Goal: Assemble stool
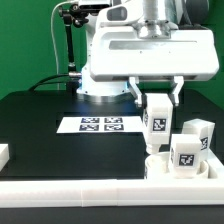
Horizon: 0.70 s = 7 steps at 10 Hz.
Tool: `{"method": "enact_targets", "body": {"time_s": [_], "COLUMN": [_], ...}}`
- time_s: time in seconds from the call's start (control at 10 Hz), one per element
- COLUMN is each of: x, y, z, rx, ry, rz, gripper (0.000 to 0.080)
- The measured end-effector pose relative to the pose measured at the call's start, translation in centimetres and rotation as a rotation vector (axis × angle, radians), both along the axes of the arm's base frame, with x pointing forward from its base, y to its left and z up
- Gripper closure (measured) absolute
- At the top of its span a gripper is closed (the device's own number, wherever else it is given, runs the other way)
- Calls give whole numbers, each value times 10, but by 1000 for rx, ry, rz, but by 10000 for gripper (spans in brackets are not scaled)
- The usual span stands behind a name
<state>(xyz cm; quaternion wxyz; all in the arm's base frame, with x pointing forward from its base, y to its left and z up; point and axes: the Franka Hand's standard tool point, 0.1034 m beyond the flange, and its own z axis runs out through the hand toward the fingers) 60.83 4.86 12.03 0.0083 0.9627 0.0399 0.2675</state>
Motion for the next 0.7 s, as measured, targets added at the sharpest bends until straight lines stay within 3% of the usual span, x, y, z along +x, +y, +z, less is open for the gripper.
{"method": "enact_targets", "body": {"time_s": [0.7], "x": [-1], "y": [10], "z": [-2], "rx": [-2], "ry": [5], "rz": [20], "gripper": [459]}}
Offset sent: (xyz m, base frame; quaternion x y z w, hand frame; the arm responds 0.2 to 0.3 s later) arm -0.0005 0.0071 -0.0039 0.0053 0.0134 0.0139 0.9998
